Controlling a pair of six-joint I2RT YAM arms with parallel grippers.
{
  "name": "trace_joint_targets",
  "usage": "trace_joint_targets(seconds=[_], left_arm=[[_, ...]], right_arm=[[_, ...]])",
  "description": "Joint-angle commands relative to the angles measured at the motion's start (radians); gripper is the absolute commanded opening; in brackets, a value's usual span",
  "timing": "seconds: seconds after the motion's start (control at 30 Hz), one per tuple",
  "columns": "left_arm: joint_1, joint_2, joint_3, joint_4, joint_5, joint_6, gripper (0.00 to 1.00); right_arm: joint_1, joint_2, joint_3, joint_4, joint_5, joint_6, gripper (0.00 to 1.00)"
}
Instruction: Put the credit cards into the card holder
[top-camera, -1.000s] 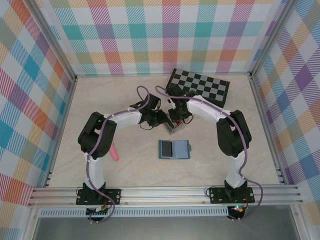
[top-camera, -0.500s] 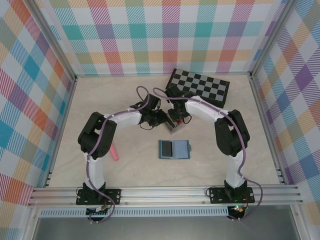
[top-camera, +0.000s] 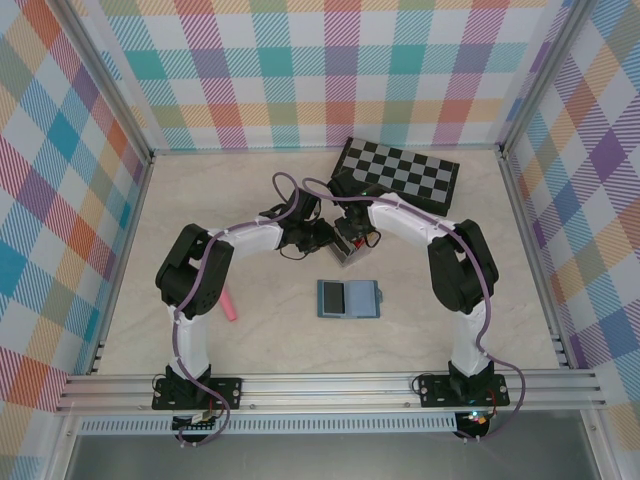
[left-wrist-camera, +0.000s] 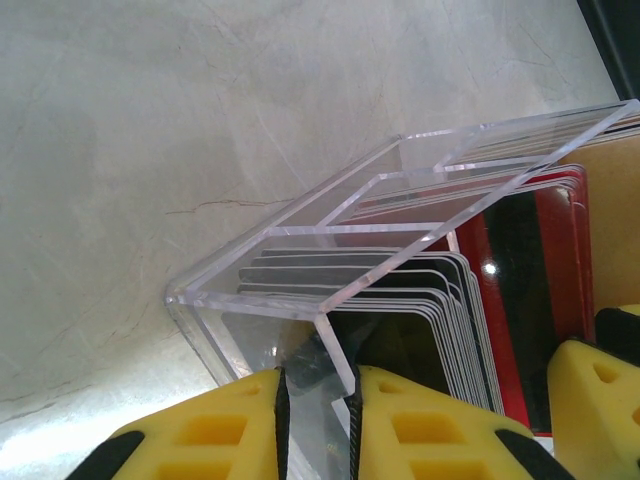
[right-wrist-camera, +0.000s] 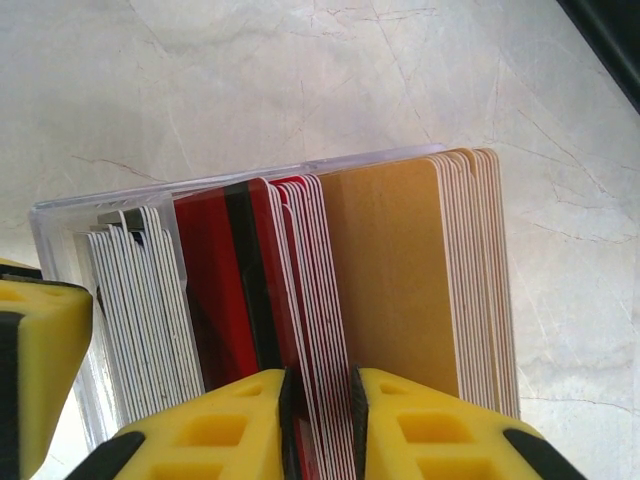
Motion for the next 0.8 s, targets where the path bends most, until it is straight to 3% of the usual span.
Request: trace_joint_targets(seconds=[0.0,0.4,0.77], left_arm=[[0.0,0.016,-0.047,-0.09,-0.04,0.002,0.21],[0.0,0.021,-0.047,-0.09,-0.036,0.003,0.21],[0.0,0.021,-0.05,-0.089,-0.036,0.0,0.21]], right_arm=[[-0.011,-0.021,0.006,0.004,0.062,-0.011,0.22],[-0.011,-0.046,0.005,-0.002,0.07,-0.011,0.2],[-0.01,-0.063,0.011,-0.018,0.065,-0.008,0.12]])
